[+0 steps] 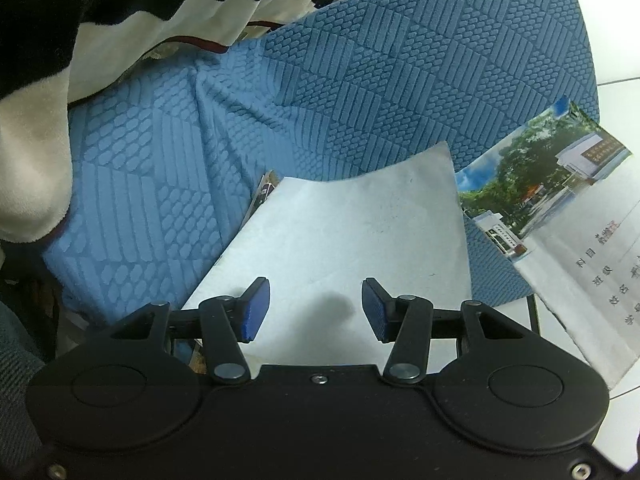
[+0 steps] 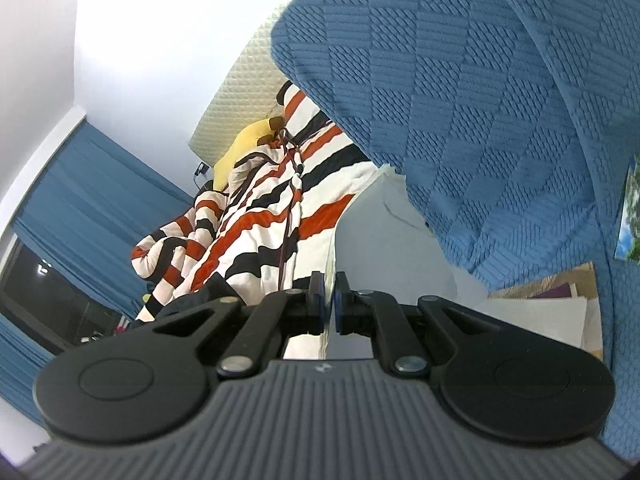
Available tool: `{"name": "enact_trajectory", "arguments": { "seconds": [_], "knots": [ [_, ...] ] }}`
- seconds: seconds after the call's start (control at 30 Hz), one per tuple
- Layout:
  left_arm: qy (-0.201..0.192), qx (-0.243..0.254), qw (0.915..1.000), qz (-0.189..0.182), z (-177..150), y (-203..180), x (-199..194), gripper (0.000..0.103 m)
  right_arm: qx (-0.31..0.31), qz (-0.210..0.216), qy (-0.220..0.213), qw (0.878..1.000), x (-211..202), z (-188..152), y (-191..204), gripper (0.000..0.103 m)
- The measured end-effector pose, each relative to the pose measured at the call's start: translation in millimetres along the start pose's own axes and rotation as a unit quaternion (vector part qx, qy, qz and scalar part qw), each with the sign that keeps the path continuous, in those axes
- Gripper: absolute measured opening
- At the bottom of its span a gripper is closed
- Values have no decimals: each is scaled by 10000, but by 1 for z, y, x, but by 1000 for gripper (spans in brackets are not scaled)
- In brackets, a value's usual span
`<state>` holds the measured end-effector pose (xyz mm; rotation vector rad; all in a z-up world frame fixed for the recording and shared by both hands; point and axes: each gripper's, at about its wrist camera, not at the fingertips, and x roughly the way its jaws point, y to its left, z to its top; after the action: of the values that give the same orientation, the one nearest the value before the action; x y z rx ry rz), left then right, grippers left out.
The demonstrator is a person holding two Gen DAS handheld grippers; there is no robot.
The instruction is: Organize objects
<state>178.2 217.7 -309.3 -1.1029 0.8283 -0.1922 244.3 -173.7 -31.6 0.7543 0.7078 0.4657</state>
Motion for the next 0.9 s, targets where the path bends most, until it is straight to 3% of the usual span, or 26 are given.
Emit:
{"name": "enact_trajectory", "arguments": {
  "seconds": [0.23, 0.67, 0.9],
  "knots": [
    [-5, 5, 10000, 81, -1, 5, 3, 49, 67, 2, 117, 9999, 9, 7, 3, 8],
    [166, 279, 9992, 227, -9, -4, 19, 49, -176, 43, -473, 9987, -25, 34, 27, 6],
    [18, 276, 9993, 257, -6, -6, 14, 49, -98, -79, -252, 9996, -2, 22, 13, 6]
  ]
}}
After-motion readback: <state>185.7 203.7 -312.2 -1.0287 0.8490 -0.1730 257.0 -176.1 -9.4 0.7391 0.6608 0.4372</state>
